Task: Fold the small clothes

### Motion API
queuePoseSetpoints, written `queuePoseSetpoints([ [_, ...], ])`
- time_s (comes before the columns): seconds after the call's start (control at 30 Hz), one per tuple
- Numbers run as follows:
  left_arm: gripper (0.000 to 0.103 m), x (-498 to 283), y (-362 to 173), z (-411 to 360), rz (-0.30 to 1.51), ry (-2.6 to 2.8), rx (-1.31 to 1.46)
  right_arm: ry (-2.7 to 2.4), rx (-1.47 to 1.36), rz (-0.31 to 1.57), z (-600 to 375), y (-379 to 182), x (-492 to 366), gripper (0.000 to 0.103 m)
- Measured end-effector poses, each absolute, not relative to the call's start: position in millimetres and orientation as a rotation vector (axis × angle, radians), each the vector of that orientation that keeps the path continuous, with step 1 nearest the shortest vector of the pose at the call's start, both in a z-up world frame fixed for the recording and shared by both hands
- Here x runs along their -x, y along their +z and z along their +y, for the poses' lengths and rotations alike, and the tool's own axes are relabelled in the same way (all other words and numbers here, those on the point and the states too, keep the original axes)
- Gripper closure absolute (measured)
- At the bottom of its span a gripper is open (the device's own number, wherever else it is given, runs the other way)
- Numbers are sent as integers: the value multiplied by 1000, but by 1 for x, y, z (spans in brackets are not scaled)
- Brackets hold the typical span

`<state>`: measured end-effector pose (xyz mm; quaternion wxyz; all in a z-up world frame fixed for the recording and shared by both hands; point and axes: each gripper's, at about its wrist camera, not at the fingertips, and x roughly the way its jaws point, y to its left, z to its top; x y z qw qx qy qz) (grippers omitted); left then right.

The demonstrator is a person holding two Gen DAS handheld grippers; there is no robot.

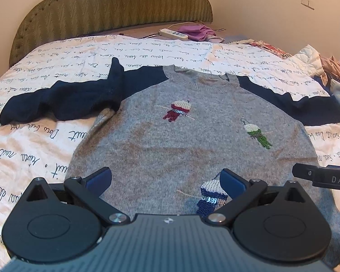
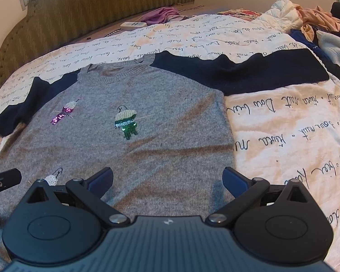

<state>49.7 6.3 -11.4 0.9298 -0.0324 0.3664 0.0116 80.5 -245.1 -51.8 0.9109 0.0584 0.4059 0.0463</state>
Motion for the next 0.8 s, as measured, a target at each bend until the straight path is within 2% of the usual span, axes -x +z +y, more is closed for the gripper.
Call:
queuePoseSetpoints([
  [0.33, 0, -77, -9, -3, 729, 13, 56, 107, -114, 848, -246, -54, -105, 0],
  [0.8, 0, -124, -33, -2, 802, 44, 73, 133, -115, 833, -257, -59, -146, 0],
])
